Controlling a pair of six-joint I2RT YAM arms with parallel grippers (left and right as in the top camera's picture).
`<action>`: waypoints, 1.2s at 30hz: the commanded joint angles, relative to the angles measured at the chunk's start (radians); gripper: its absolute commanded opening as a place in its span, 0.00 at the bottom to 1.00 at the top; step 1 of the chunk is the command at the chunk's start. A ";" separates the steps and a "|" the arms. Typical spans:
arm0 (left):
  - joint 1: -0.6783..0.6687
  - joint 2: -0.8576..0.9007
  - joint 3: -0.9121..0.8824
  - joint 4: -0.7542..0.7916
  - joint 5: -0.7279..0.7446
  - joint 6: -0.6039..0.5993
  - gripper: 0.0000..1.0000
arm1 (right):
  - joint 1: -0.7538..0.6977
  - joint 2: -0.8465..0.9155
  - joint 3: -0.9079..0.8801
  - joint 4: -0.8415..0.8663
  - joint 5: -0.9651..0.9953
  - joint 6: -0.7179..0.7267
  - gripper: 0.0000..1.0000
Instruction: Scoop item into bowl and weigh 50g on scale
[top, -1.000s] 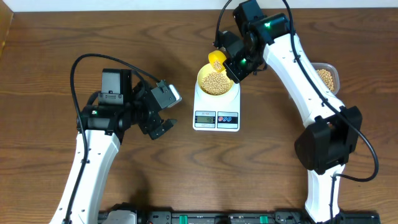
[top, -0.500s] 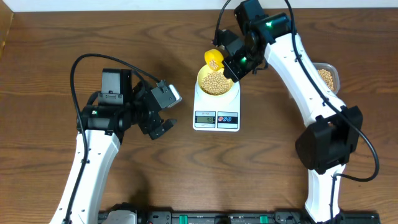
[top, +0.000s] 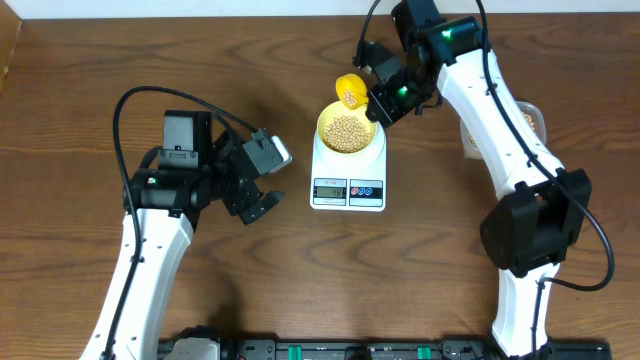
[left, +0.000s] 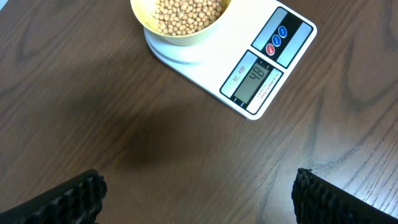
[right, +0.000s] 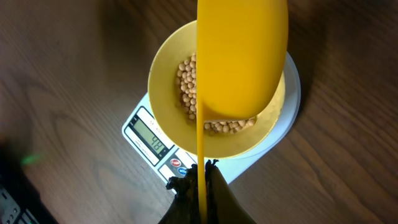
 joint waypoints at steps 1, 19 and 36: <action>0.004 0.006 -0.009 -0.002 -0.006 0.009 0.98 | 0.003 0.002 0.024 0.001 -0.010 -0.023 0.01; 0.004 0.006 -0.009 -0.002 -0.006 0.010 0.97 | 0.037 0.002 0.024 -0.024 0.131 -0.083 0.01; 0.004 0.006 -0.009 -0.002 -0.006 0.010 0.98 | 0.048 0.002 0.024 -0.019 0.162 -0.091 0.01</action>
